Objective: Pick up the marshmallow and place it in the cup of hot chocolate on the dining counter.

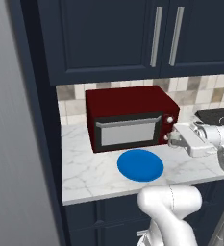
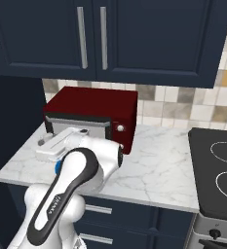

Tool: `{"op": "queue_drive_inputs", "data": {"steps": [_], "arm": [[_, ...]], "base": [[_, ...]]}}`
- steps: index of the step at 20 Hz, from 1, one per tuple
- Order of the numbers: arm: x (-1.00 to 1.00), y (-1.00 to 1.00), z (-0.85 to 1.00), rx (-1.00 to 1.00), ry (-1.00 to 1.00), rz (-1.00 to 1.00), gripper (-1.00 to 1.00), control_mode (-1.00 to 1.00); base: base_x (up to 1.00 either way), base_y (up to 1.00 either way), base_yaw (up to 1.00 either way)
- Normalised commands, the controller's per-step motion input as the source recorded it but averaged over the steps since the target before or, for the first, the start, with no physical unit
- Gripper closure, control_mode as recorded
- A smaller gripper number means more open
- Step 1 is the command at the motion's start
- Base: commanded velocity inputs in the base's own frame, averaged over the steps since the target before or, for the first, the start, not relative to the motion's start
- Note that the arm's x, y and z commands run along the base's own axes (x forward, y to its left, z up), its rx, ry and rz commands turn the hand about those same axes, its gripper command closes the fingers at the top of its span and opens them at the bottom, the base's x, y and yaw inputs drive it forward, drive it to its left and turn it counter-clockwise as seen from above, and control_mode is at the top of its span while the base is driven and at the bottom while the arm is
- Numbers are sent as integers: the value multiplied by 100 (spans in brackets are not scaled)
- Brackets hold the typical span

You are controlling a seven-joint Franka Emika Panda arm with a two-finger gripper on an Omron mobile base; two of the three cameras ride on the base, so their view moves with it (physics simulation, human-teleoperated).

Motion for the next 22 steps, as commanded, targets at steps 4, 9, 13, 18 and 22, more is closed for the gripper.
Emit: {"op": "queue_drive_inputs", "data": {"steps": [4, 9, 13, 18, 22], "arm": [[0, 2, 7, 3, 0, 30, 100, -100], [0, 2, 4, 1, 1, 10, 100, 100], [0, 0, 0, 0, 0, 0, 100, 100], [0, 0, 0, 0, 0, 0, 100, 100], [0, 0, 0, 0, 0, 0, 100, 100]], "base": [[0, 0, 0], [-15, 0, 9], [-60, -43, 2], [-82, -78, -11], [-64, -94, -29]]}}
